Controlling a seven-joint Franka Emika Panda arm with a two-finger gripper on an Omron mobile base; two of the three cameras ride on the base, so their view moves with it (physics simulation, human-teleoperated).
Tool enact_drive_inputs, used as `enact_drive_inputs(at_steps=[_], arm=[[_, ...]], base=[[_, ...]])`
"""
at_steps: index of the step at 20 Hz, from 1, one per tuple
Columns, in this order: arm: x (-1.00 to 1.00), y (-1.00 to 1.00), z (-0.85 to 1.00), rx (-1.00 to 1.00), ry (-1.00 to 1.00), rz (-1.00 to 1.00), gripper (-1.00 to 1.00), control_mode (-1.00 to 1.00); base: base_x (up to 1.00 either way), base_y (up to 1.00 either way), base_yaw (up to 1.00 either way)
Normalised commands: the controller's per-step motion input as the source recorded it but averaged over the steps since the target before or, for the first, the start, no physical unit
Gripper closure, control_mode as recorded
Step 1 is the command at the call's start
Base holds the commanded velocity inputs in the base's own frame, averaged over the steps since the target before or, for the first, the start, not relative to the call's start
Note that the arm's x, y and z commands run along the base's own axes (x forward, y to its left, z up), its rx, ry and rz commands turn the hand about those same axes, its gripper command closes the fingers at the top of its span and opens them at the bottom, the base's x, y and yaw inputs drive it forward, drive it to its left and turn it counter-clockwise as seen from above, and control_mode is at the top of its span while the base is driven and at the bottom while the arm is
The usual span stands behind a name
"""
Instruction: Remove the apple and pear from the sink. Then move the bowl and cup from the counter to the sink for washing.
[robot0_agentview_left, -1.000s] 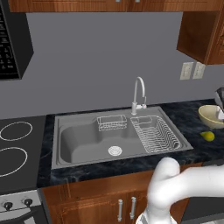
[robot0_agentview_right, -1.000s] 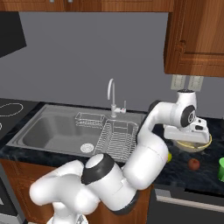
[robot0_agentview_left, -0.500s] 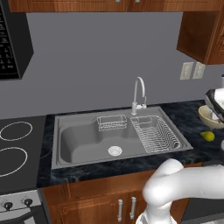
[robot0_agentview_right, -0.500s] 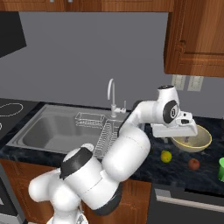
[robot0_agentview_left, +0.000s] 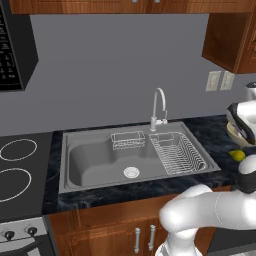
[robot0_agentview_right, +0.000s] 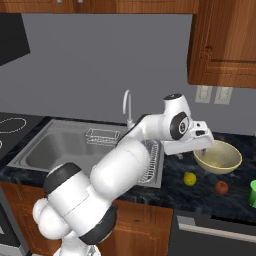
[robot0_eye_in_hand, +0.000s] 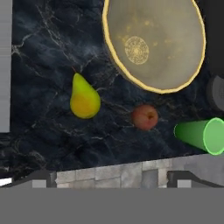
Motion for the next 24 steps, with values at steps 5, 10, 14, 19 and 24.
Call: enact_drive_inputs(at_steps=[5, 10, 14, 19, 24], arm=[[0.04, 0.31, 0.12, -0.04, -0.04, 0.17, -1.0, -1.0], [0.11, 0.25, 0.1, -0.04, 0.0, 0.16, -1.0, -1.0], [0.16, 0.13, 0.09, -0.03, 0.0, 0.13, -1.0, -1.0], [0.2, 0.14, 0.02, -0.02, 0.0, 0.09, -1.0, -1.0], [0.24, 0.08, 0.0, 0.0, 0.0, 0.05, -1.0, -1.0]], base=[[0.0, 0.0, 0.0], [0.0, 0.0, 0.0], [0.0, 0.0, 0.0], [0.0, 0.0, 0.0], [0.0, 0.0, 0.0]])
